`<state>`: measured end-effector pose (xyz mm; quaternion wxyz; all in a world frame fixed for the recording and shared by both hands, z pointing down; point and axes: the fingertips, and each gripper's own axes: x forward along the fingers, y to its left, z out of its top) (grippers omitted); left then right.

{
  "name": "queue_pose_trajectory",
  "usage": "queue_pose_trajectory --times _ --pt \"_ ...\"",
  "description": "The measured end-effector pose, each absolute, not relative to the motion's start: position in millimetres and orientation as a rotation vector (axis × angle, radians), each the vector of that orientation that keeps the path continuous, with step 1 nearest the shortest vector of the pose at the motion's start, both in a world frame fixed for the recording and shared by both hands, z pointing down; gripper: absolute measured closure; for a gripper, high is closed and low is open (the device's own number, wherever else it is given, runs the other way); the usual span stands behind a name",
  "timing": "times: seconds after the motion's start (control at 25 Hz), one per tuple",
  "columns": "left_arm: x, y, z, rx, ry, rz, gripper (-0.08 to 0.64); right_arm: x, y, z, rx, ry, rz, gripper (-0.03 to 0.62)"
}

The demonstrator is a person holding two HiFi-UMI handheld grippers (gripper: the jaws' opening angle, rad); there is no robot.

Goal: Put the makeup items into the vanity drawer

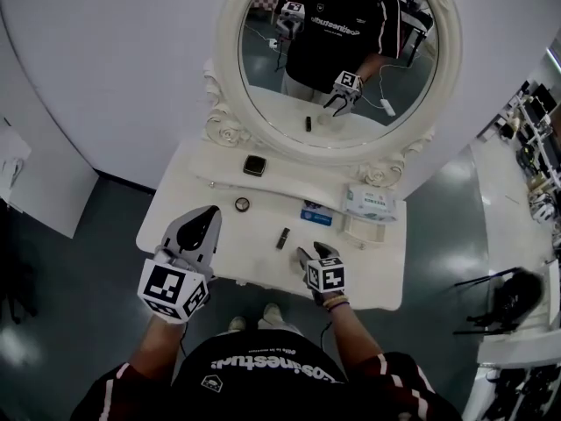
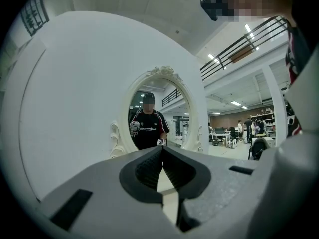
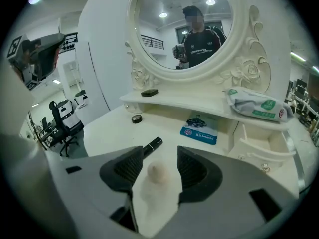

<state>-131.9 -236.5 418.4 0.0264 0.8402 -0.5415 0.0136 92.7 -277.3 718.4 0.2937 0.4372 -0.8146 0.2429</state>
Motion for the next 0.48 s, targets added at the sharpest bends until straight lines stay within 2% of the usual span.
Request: queue_pose_trajectory --times 0.48 --pt "-130.8 -237.1 421.6 2.579 -1.699 0.078 0.554 84.8 -283.5 756.4 1.104 -2.119 0.654 0.379"
